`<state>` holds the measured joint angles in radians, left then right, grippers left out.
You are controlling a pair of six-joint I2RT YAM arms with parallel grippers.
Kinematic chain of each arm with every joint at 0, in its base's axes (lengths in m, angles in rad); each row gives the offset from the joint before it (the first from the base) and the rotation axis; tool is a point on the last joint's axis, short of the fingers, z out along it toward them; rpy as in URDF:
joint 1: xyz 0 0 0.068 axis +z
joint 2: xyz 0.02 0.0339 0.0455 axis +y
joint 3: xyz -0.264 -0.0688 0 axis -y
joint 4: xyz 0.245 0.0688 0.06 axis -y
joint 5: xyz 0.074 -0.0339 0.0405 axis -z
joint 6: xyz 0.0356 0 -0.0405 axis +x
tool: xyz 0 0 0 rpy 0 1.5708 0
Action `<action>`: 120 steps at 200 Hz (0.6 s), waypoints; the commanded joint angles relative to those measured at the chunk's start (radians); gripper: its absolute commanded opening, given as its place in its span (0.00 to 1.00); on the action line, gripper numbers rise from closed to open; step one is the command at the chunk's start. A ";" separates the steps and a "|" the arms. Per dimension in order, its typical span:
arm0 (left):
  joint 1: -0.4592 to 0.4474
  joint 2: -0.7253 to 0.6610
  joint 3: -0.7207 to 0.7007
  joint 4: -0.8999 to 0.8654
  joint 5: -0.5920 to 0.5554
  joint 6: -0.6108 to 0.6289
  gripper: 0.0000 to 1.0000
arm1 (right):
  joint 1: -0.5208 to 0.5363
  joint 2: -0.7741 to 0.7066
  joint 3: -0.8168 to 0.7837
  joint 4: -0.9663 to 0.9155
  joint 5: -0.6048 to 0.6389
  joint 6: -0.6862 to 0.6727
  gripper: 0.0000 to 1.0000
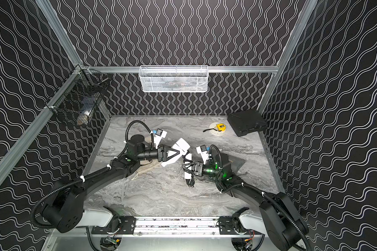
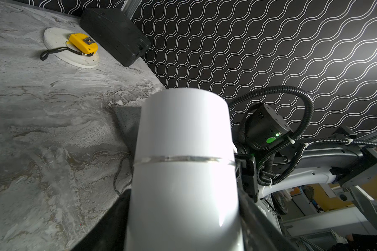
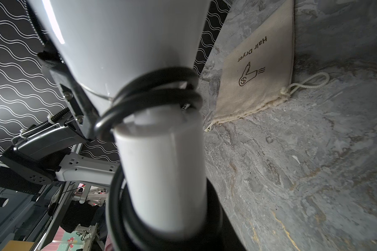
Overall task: Pack away hair dryers
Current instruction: Fold the hair dryer.
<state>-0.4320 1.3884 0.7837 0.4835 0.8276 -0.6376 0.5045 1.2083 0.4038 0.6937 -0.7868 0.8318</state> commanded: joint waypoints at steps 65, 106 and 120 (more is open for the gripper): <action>-0.126 -0.081 -0.112 0.230 -0.225 -0.045 0.00 | 0.177 0.015 0.031 0.204 0.228 0.086 0.00; -0.176 -0.119 -0.192 0.302 -0.312 -0.070 0.00 | 0.230 0.036 0.047 0.351 0.324 0.139 0.00; -0.187 -0.125 -0.208 0.306 -0.321 -0.076 0.00 | 0.232 0.036 0.044 0.395 0.345 0.158 0.00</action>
<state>-0.5789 1.2671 0.5987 0.6891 0.4412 -0.6529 0.7132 1.2411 0.4213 0.7681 -0.3935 0.9554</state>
